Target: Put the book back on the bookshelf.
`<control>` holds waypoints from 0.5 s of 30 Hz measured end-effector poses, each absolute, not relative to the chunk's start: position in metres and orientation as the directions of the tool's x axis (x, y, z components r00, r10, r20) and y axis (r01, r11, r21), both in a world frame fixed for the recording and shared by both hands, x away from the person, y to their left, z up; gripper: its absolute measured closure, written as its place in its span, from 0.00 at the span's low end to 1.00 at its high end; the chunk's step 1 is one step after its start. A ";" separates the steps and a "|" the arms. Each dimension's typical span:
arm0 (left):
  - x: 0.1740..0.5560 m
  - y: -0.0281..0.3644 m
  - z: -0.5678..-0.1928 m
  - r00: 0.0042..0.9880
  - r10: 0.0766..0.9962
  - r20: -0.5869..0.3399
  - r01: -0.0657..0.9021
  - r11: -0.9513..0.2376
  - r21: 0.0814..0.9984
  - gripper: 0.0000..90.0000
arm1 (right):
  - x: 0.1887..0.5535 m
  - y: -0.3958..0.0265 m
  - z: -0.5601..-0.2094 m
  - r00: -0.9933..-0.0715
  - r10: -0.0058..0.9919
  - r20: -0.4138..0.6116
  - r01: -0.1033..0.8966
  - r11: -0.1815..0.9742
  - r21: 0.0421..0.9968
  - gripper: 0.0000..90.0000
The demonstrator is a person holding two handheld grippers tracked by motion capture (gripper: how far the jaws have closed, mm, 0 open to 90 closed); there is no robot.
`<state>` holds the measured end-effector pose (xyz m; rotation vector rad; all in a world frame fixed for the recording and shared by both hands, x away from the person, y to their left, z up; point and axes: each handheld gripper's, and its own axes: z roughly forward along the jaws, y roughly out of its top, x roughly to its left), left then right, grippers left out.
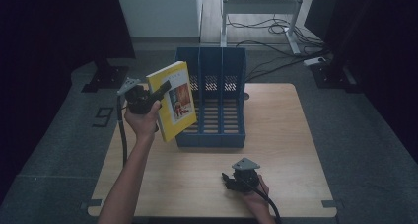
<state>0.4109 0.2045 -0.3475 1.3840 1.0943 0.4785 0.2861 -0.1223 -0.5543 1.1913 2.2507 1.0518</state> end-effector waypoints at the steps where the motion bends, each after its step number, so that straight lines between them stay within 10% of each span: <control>1: 0.412 0.204 -0.347 0.462 0.824 -0.328 0.315 0.193 0.929 0.83 | 0.286 -0.122 -0.554 -0.566 0.824 0.010 0.536 0.359 0.764 0.36; 15: 0.424 0.196 -0.350 0.444 0.829 -0.340 0.321 0.207 0.924 0.83 | 0.286 -0.122 -0.554 -0.566 0.824 0.010 0.536 0.359 0.764 0.36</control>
